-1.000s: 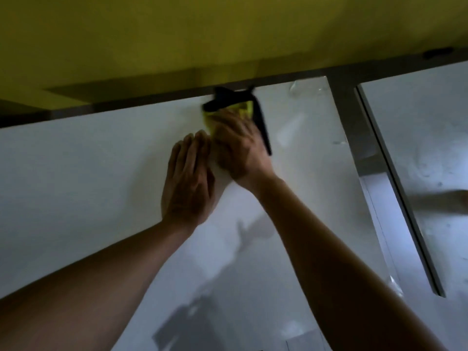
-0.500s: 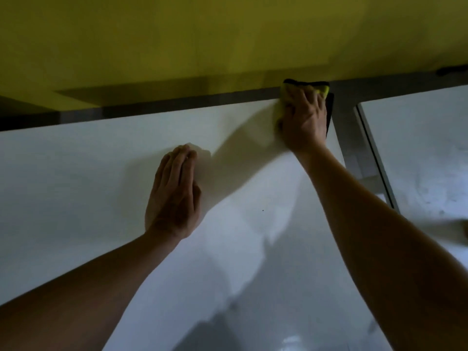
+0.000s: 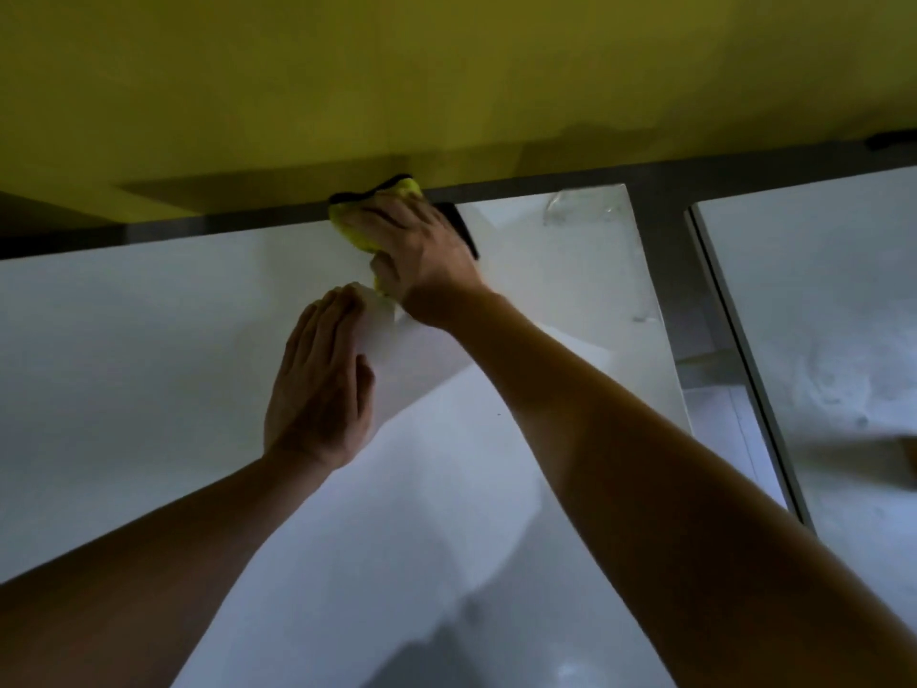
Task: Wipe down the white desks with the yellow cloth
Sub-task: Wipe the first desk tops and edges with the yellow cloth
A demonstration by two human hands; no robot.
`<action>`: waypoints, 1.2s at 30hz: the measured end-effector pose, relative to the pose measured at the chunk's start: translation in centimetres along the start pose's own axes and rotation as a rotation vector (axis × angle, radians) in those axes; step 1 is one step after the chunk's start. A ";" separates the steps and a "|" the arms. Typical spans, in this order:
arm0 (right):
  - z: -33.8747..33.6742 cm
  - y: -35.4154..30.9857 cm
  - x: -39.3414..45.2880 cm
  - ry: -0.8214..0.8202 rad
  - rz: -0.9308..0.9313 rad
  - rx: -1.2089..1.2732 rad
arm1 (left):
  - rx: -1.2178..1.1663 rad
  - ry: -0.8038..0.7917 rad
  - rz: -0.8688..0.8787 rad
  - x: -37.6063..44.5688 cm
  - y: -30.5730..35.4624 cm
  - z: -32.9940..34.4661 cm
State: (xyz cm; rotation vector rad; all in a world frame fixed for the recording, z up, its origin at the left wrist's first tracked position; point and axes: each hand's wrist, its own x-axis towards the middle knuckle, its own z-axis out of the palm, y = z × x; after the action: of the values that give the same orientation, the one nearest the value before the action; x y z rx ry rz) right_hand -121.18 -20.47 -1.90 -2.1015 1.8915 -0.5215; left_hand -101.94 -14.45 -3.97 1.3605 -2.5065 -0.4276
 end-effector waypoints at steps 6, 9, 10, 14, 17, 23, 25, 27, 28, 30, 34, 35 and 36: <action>-4.0 7.6 -6.6 0.229 0.383 -0.032 | -0.027 0.033 0.061 0.1 -0.1 0.1; -3.9 7.2 -10.5 0.264 0.445 -0.047 | -0.008 0.046 0.070 0.1 -0.2 0.2; -3.5 6.7 -11.9 0.282 0.481 -0.051 | 0.003 0.045 0.072 0.1 -0.1 0.3; -2.7 4.4 -18.0 0.378 0.593 -0.036 | 0.067 0.057 0.035 -0.1 0.5 0.4; -2.8 3.6 -21.1 0.426 0.630 -0.076 | 0.082 0.058 -0.012 0.6 2.7 0.4; -3.1 4.1 -22.9 0.373 0.744 -0.049 | 0.076 -0.133 0.339 3.9 10.3 3.5; -3.0 4.4 -22.1 0.412 0.755 -0.051 | 0.076 -0.146 0.318 4.6 11.0 4.1; -2.9 5.3 -20.4 0.433 0.798 -0.096 | 0.085 -0.151 0.313 4.8 10.7 4.5; -3.1 5.8 -19.4 0.427 0.842 -0.102 | 0.081 -0.153 0.315 4.7 10.6 4.6; -3.9 7.6 -16.8 0.413 0.929 -0.054 | 0.066 -0.133 0.310 4.9 10.7 4.7; -5.7 12.0 -10.3 0.361 0.955 -0.021 | 0.093 -0.113 0.303 5.5 10.8 5.0; -6.1 12.9 -8.6 0.339 0.942 -0.013 | 0.100 -0.114 0.300 5.7 10.8 5.0; -6.4 13.7 -7.0 0.329 0.934 0.004 | 0.097 -0.115 0.295 5.9 10.7 5.0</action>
State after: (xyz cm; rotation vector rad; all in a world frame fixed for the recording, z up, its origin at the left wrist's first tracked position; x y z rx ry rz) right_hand -136.84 -14.80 -2.56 -0.9373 2.7236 -0.6351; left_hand -115.09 -13.20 -4.11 0.9971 -2.7969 -0.3338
